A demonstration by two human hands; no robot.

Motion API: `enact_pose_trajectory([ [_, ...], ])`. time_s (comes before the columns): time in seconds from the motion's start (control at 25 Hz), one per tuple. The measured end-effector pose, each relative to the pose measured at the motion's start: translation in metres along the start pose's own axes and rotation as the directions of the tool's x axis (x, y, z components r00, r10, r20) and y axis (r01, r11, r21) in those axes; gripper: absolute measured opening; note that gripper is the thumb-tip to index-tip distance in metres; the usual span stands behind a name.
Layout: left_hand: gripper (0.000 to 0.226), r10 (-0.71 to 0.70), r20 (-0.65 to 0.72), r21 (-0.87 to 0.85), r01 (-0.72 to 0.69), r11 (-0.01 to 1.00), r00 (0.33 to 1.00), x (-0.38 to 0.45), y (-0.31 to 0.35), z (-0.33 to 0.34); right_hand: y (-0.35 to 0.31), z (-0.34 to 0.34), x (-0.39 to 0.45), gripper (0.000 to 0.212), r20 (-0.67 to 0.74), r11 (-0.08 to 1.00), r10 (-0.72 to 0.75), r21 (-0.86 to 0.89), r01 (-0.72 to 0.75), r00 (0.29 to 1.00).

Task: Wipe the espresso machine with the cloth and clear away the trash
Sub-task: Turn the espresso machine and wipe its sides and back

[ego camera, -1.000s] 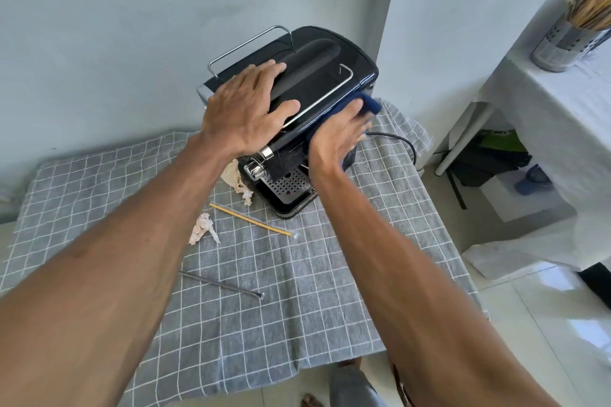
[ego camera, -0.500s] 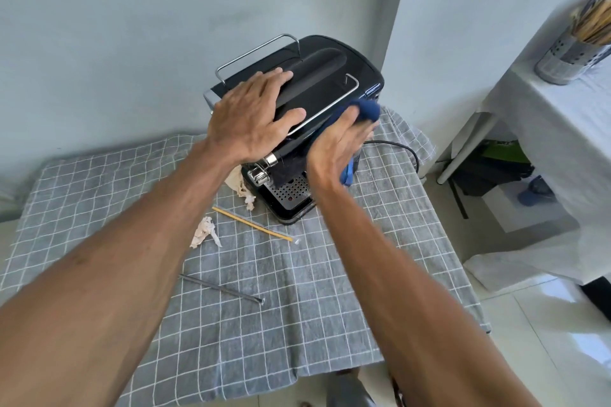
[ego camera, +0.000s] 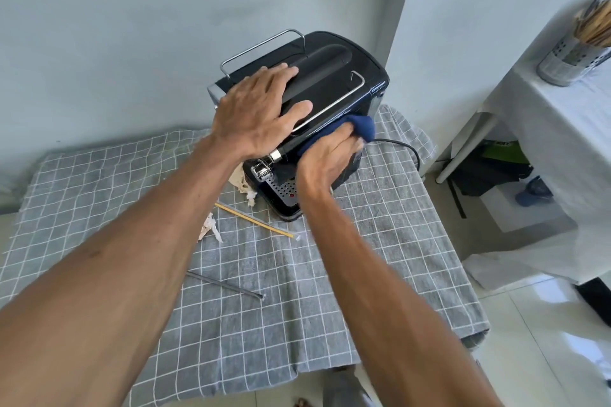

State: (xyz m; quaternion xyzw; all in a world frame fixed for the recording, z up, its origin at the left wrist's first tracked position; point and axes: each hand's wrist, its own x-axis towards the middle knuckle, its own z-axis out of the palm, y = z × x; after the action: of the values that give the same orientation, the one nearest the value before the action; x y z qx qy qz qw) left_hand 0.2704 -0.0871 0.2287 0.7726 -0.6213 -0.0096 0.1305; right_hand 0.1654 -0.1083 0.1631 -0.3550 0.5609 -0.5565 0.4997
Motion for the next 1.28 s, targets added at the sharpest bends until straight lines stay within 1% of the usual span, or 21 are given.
enact_pose_trajectory([
  [0.04,0.085,-0.002,0.0,0.009,0.002,1.0,1.0,0.001,0.0,0.0,-0.008,0.003,0.013,0.049,-0.047,0.999,0.034,-0.017,-0.035,0.998],
  [0.12,0.083,-0.01,-0.002,0.022,0.01,1.0,1.0,0.002,0.001,0.002,-0.01,0.004,0.017,0.054,-0.043,1.0,-0.005,-0.028,0.003,0.999],
  [0.24,0.083,-0.02,-0.035,0.014,0.021,1.0,0.999,0.004,0.002,0.004,0.008,0.007,-0.042,0.057,0.082,0.99,-0.142,0.04,0.139,0.986],
  [0.32,0.081,-0.013,-0.034,0.0,0.013,1.0,0.999,0.005,0.0,0.004,0.023,0.0,-0.081,0.065,0.164,0.984,-0.176,0.013,0.177,0.971],
  [0.4,0.08,-0.006,-0.034,-0.007,0.006,1.0,0.999,0.004,-0.001,0.004,0.027,-0.007,-0.076,0.066,0.253,0.969,-0.238,-0.009,0.249,0.938],
  [0.44,0.079,-0.006,-0.032,-0.011,0.006,1.0,0.999,0.003,-0.003,0.003,0.023,-0.008,-0.059,0.064,0.267,0.968,-0.241,-0.005,0.252,0.933],
  [0.56,0.08,-0.008,-0.026,-0.011,0.007,1.0,1.0,0.002,-0.002,0.003,-0.009,-0.002,0.009,0.066,0.087,0.994,-0.096,-0.04,0.099,0.992],
  [0.6,0.081,-0.018,-0.023,-0.013,0.018,1.0,1.0,0.002,-0.001,0.003,-0.018,0.001,0.024,0.065,0.046,0.996,-0.059,-0.059,0.061,0.997],
  [0.68,0.079,-0.041,-0.02,-0.028,0.04,0.999,0.999,0.003,0.0,0.003,-0.022,0.005,0.025,0.061,0.031,0.99,-0.123,-0.065,0.124,0.992],
  [0.76,0.076,-0.051,-0.032,-0.036,0.05,0.998,0.998,0.005,0.001,0.004,-0.007,0.004,-0.006,0.052,0.122,0.966,-0.245,-0.06,0.253,0.962],
  [0.84,0.073,-0.055,-0.048,-0.036,0.053,0.998,0.997,0.006,0.001,0.006,0.024,-0.007,-0.048,0.038,0.267,0.898,-0.386,-0.11,0.425,0.883],
  [0.88,0.072,-0.055,-0.05,-0.032,0.054,0.998,0.997,0.006,0.001,0.007,0.04,-0.016,-0.064,0.04,0.363,0.835,-0.464,-0.125,0.536,0.808],
  [0.92,0.072,-0.056,-0.053,-0.024,0.054,0.998,0.997,0.005,0.001,0.007,0.058,-0.026,-0.075,0.049,0.461,0.751,-0.532,-0.131,0.647,0.71],
  [1.0,0.074,-0.045,-0.058,-0.01,0.045,0.999,0.997,0.004,0.001,0.008,0.087,-0.049,-0.081,0.049,0.604,0.553,-0.627,-0.1,0.827,0.492],
  [1.04,0.075,-0.036,-0.058,-0.007,0.036,0.999,0.998,0.002,0.001,0.008,0.099,-0.061,-0.078,0.051,0.642,0.509,-0.624,-0.098,0.855,0.445],
  [1.08,0.076,-0.03,-0.06,-0.006,0.03,1.0,0.998,0.001,0.001,0.008,0.105,-0.071,-0.075,0.055,0.661,0.552,-0.582,-0.107,0.827,0.474],
  [1.12,0.077,-0.03,-0.065,-0.007,0.029,1.0,0.997,0.001,0.001,0.007,0.105,-0.078,-0.07,0.056,0.665,0.683,-0.484,-0.12,0.721,0.569],
  [1.16,0.077,-0.034,-0.066,-0.009,0.034,0.999,0.997,0.0,0.002,0.007,0.098,-0.083,-0.066,0.057,0.629,0.835,-0.345,-0.134,0.534,0.697],
  [1.2,0.077,-0.038,-0.06,-0.013,0.038,0.999,0.997,0.0,0.002,0.006,0.089,-0.086,-0.061,0.058,0.559,0.927,-0.207,-0.15,0.343,0.803],
  [1.24,0.077,-0.041,-0.05,-0.018,0.04,0.999,0.998,0.001,0.002,0.005,0.078,-0.089,-0.055,0.058,0.448,0.968,-0.105,-0.16,0.195,0.888],
  [1.28,0.077,-0.041,-0.043,-0.02,0.04,0.999,0.998,0.001,0.001,0.004,0.065,-0.094,-0.045,0.052,0.31,0.968,-0.088,-0.2,0.155,0.947],
])
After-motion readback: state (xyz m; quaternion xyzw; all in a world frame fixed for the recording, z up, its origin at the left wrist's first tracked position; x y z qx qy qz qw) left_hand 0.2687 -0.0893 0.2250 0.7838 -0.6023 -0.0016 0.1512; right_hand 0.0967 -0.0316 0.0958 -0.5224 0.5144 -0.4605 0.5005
